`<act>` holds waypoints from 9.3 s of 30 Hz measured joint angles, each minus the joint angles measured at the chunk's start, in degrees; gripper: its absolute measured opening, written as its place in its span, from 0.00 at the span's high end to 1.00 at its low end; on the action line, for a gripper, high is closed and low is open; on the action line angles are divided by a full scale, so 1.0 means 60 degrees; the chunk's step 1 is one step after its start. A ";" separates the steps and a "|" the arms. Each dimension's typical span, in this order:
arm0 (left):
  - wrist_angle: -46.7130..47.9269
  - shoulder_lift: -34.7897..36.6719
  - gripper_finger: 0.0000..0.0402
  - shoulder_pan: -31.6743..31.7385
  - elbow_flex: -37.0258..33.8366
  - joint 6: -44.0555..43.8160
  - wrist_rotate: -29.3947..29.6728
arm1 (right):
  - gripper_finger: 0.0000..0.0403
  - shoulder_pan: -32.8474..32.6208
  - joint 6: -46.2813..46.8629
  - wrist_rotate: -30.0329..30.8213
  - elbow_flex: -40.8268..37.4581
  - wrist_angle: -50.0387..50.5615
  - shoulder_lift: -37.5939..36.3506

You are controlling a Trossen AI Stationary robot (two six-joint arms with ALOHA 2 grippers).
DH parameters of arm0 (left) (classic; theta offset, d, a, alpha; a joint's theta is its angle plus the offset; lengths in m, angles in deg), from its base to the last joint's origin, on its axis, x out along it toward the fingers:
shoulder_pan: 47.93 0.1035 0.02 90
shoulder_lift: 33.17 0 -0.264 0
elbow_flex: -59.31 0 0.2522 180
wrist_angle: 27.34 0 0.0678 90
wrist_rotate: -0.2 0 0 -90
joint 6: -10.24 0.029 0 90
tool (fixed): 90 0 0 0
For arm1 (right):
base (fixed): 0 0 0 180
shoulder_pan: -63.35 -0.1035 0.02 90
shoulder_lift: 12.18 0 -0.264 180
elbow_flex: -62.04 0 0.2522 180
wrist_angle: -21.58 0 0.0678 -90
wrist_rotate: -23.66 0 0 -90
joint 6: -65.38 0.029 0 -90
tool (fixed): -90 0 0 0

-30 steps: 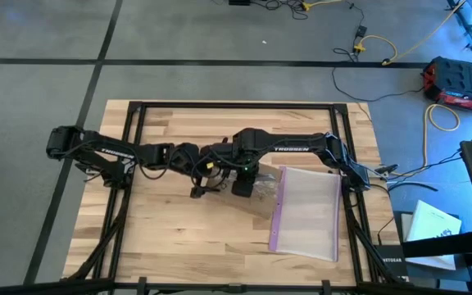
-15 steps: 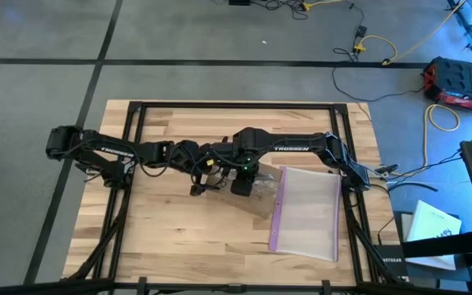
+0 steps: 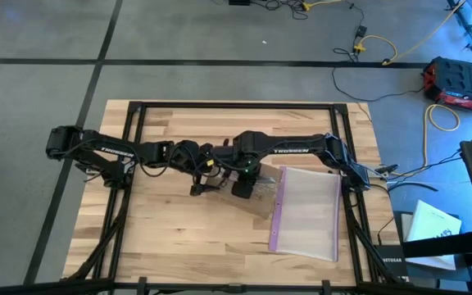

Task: Unpack boxes
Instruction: Open the cardboard box using the cutter

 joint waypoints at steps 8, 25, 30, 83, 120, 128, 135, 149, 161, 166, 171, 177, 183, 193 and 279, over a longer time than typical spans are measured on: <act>-0.0004 0.0000 0.00 -0.0004 0.0000 0.0079 -0.0001 | 0.86 -0.0119 0.0204 -0.0045 -0.0004 -0.0001 0.0000; 0.0014 0.0000 0.00 0.0007 0.0000 0.0149 -0.0022 | 0.86 -0.0386 0.0742 -0.0100 -0.0011 0.0003 -0.0033; 0.0009 0.0000 0.00 0.0007 0.0000 0.0153 -0.0020 | 0.86 -0.0400 0.0838 -0.0086 -0.0011 -0.0005 -0.0036; 0.1793 -0.1282 0.00 0.1385 0.2037 0.2418 -0.3453 | 0.86 -0.0393 0.1534 -0.0363 -0.0008 -0.0034 -0.0058; 0.4142 0.0111 0.00 0.2659 0.1953 0.3719 -0.2378 | 0.86 -0.0385 0.1559 -0.0351 -0.0008 -0.0067 -0.0044; 0.3864 0.0157 0.00 0.1984 0.2145 0.3646 -0.2549 | 0.86 -0.0385 0.1563 -0.0290 -0.0008 0.0020 -0.0044; 0.3616 0.0157 0.00 0.1486 0.3005 0.3710 -0.3351 | 0.86 -0.0385 0.1567 -0.0275 -0.0008 0.0006 -0.0044; 0.5153 -0.1493 0.00 0.2424 0.4131 0.4148 -0.5438 | 0.86 -0.0371 0.1567 -0.0278 -0.0008 -0.0023 -0.0044; 0.4975 -0.2501 0.00 0.2433 0.4184 0.4896 -0.4806 | 0.86 -0.0364 0.1570 -0.0270 -0.0008 -0.0022 -0.0044; 0.5025 -0.2503 0.00 0.2536 0.4185 0.5010 -0.4550 | 0.86 -0.0367 0.1573 -0.0247 -0.0008 -0.0038 -0.0044; 0.5140 -0.2503 0.00 0.2802 0.4182 0.5031 -0.4483 | 0.86 -0.0353 0.1965 -0.0173 -0.0008 -0.0063 -0.0044; 0.5382 -0.2506 0.00 0.2999 0.4179 0.5078 -0.4359 | 0.86 -0.0356 0.2299 -0.0180 -0.0008 -0.0096 -0.0044; 0.5426 -0.2511 0.00 0.3122 0.4165 0.5071 -0.4344 | 0.86 -0.0364 0.2535 -0.0261 -0.0008 -0.0092 -0.0044; 0.5475 -0.2522 0.00 0.3158 0.4156 0.4986 -0.4344 | 0.86 -0.0367 0.2920 -0.0490 -0.0008 -0.0056 -0.0044; 0.6277 -0.2499 0.00 0.4736 0.4153 0.5311 -0.4184 | 0.86 -0.0396 0.5541 0.0143 -0.0007 -0.0003 -0.0162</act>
